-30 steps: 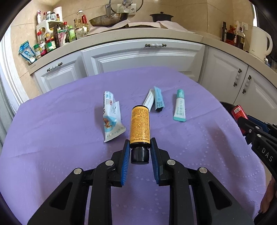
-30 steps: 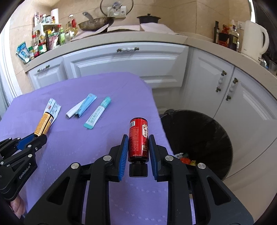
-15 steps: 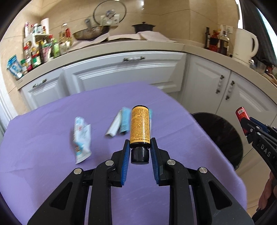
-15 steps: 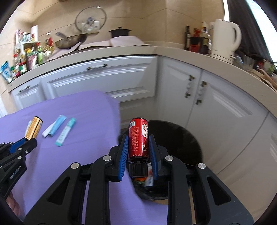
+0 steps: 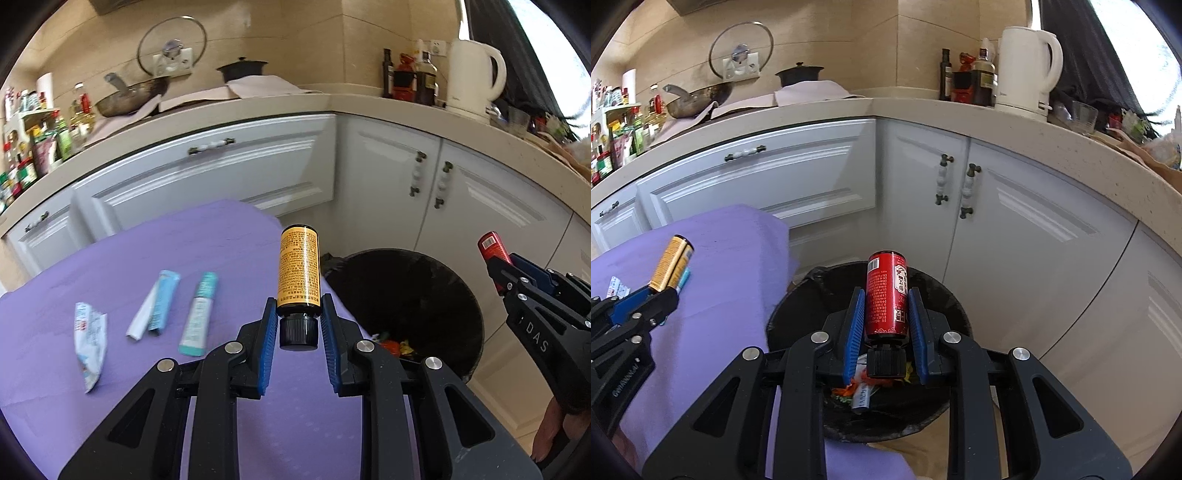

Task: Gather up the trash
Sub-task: 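Carry the red can and yellow bottle toward the black bin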

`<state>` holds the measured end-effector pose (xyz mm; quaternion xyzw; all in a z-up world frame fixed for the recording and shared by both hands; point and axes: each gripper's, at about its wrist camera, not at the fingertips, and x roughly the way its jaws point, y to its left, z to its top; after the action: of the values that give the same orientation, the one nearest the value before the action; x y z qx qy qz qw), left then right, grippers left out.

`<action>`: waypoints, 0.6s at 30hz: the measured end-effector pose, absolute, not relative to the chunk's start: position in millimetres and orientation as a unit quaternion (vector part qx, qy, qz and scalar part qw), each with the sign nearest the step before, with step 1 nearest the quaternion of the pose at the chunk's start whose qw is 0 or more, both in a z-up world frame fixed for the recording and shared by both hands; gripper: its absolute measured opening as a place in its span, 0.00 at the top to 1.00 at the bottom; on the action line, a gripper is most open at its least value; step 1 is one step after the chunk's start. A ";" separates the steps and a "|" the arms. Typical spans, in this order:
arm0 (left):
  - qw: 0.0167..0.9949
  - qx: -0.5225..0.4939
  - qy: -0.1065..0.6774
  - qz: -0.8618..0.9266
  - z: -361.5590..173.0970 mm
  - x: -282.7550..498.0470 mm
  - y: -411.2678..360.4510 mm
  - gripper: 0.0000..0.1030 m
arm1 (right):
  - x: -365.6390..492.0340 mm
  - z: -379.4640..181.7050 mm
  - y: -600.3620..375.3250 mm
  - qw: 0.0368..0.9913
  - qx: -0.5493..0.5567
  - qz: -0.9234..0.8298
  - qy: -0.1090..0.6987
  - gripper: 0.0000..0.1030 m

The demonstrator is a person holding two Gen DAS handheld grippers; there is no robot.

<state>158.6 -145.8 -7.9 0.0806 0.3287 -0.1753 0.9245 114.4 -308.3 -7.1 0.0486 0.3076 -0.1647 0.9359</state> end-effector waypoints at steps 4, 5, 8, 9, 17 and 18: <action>0.921 0.089 0.333 -0.181 -13.7 161.9 -163.5 0.76 | 115.3 -12.7 -318.3 0.934 0.054 -0.169 0.310 0.77; 0.920 0.092 0.333 -0.183 -15.0 162.3 -167.1 0.76 | 115.6 -14.2 -321.0 0.933 0.056 -0.171 0.311 0.77; 0.918 0.100 0.336 -0.186 -20.0 163.8 -177.6 0.76 | 117.1 -17.4 -326.5 0.932 0.060 -0.173 0.312 0.77; 0.917 0.101 0.338 -0.186 -21.3 164.8 -179.4 0.76 | 117.4 -18.6 -327.8 0.932 0.061 -0.174 0.313 0.77; 0.913 0.107 0.347 -0.185 -30.9 174.8 -196.3 0.76 | 121.8 -26.5 -336.5 0.929 0.068 -0.179 0.316 0.77; 0.913 0.108 0.347 -0.185 -32.0 176.0 -198.5 0.76 | 122.4 -27.3 -337.7 0.929 0.069 -0.180 0.317 0.77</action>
<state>176.0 -198.5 -32.0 0.1079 0.3471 -0.1849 0.9131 122.4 -337.7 -27.3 0.0694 0.3168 -0.1800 0.9287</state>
